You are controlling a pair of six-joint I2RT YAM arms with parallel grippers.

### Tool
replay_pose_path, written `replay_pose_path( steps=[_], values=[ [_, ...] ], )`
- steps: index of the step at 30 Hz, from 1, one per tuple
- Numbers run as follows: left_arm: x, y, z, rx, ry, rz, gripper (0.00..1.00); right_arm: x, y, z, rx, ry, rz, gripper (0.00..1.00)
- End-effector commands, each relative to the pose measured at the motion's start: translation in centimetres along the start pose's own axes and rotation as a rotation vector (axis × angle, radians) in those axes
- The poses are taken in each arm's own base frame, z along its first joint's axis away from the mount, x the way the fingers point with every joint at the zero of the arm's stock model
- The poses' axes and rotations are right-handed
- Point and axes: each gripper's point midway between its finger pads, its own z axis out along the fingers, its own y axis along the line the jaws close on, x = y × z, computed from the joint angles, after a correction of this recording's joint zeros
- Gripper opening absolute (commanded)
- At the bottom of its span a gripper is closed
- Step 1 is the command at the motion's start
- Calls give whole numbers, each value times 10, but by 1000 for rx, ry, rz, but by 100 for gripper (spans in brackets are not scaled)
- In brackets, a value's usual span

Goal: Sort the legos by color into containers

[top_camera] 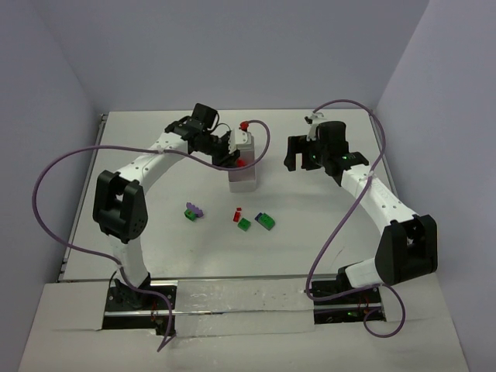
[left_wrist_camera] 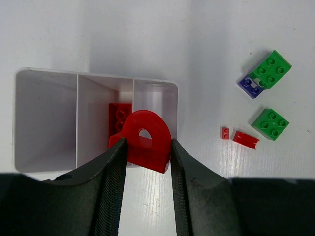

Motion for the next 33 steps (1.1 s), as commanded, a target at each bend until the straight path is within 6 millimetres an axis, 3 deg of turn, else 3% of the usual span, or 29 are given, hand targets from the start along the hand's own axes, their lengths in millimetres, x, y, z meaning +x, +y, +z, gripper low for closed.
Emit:
replay_pose_path(
  steps=[1,20,27,33],
  values=[
    [-13,13,2,-20,-36,29,19,-3,0,-2,-14,-13,9,100],
    [-12,41,6,-124,-24,24,32,4,0,3,-35,10,29,100],
    [-11,44,7,-140,-25,17,54,6,2,3,-45,15,30,100],
    [-14,48,5,-165,-29,25,64,5,2,4,-48,15,30,100]
  ],
)
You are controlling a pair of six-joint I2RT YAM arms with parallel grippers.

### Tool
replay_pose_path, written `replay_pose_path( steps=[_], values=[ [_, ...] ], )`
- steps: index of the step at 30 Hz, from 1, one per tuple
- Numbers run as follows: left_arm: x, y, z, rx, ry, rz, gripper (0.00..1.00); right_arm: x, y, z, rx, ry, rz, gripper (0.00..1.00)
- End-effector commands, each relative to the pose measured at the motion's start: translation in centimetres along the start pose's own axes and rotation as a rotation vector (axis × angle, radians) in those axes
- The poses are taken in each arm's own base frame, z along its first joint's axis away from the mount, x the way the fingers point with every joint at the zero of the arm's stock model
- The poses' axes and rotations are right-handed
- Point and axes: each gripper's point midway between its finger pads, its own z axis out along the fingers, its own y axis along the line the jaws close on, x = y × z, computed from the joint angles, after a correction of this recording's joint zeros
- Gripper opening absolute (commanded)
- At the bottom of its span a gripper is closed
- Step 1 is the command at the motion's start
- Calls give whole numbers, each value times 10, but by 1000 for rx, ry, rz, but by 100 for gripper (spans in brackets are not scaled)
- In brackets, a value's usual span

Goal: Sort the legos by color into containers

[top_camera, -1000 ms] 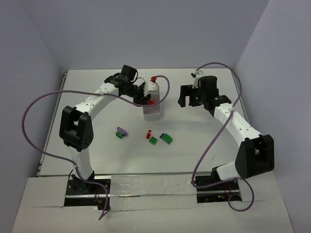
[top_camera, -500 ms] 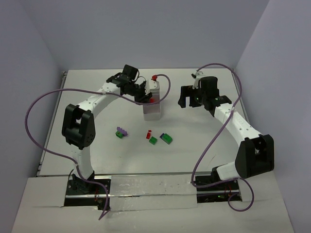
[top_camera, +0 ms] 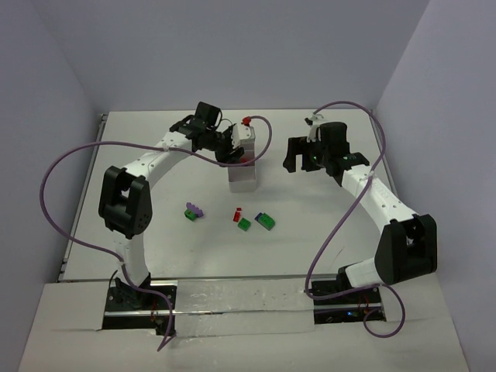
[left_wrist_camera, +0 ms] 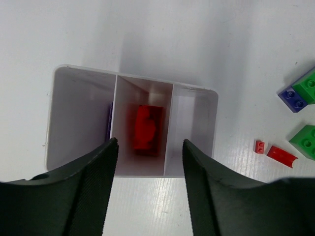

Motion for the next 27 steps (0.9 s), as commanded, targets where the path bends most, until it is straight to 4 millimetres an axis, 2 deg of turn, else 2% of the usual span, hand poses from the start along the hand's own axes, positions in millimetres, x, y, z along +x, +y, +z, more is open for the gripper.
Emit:
replay_pose_path(
  steps=[1,4,8,13,15,19,22,23,25,27],
  values=[
    [-20,14,-7,-58,-47,37,65,-1,-2,3,-5,-4,8,100],
    [-25,16,-12,-72,-61,42,65,-1,-1,2,-10,-12,-1,100],
    [-45,17,-24,-91,-114,35,64,-3,4,-3,-37,-28,-26,100],
    [-79,15,-58,-150,-220,-33,61,-8,14,-12,-59,-49,-48,95],
    [-92,10,-83,-190,-284,-93,62,-2,24,-13,-83,-35,-65,93],
    [-92,12,-121,-224,-370,-297,62,19,61,-13,-131,1,-205,87],
    [-85,11,-145,-279,-402,-396,63,41,102,-10,-185,47,-315,82],
    [-82,10,-154,-318,-412,-414,63,49,123,-9,-219,70,-327,82],
    [-74,9,-167,-373,-420,-468,64,63,142,-1,-222,128,-288,81],
    [-63,7,-181,-433,-421,-519,64,68,162,0,-202,152,-220,80]
  ],
)
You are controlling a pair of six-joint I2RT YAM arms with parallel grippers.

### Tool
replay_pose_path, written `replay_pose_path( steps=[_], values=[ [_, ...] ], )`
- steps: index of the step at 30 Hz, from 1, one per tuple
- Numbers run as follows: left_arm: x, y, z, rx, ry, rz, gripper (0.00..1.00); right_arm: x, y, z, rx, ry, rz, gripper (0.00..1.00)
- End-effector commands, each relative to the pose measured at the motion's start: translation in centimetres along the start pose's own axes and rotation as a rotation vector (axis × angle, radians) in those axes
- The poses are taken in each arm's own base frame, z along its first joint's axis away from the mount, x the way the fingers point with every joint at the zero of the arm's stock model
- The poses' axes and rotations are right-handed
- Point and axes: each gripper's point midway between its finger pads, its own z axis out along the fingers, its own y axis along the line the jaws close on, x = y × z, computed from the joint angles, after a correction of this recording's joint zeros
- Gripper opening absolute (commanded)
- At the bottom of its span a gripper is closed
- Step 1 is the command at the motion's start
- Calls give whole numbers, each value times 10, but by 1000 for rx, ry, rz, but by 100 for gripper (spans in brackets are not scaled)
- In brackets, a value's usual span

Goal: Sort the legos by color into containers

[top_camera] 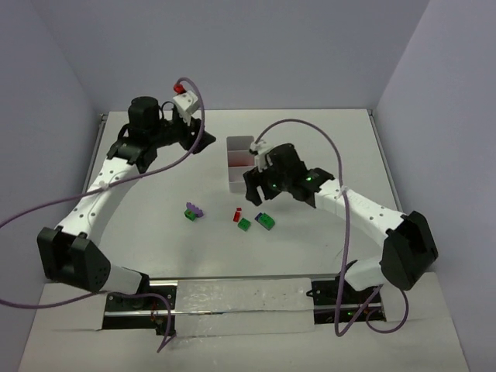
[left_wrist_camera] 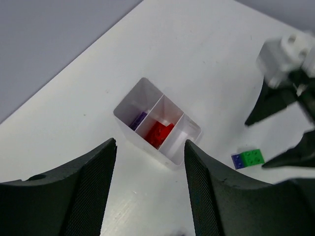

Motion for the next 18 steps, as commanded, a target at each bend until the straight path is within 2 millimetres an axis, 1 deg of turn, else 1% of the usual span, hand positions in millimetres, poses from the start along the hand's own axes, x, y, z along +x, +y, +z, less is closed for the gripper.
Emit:
replay_pose_path(
  steps=[1,3,4,5,6,7,8,13,16,18],
  values=[
    [-3,7,-28,-122,-58,-141,65,-2,32,15,55,53,121,80],
    [0,10,-41,-180,-66,-183,66,5,42,25,100,100,187,74],
    [1,9,-48,-197,-75,-187,67,17,40,33,148,150,224,70],
    [1,9,-53,-213,-83,-188,67,16,46,39,156,174,243,69],
    [0,8,-58,-226,-91,-187,68,19,49,45,166,204,263,68],
    [-1,7,-62,-234,-99,-184,68,29,50,53,180,244,285,68],
    [-1,5,-66,-240,-106,-185,69,32,52,58,175,261,302,68],
    [-1,3,-78,-275,-125,-179,71,53,55,80,193,336,372,67],
    [5,1,-80,-277,-121,-181,71,62,55,87,207,368,400,67],
    [4,-1,-80,-272,-130,-184,72,67,60,94,190,395,415,68]
  ],
)
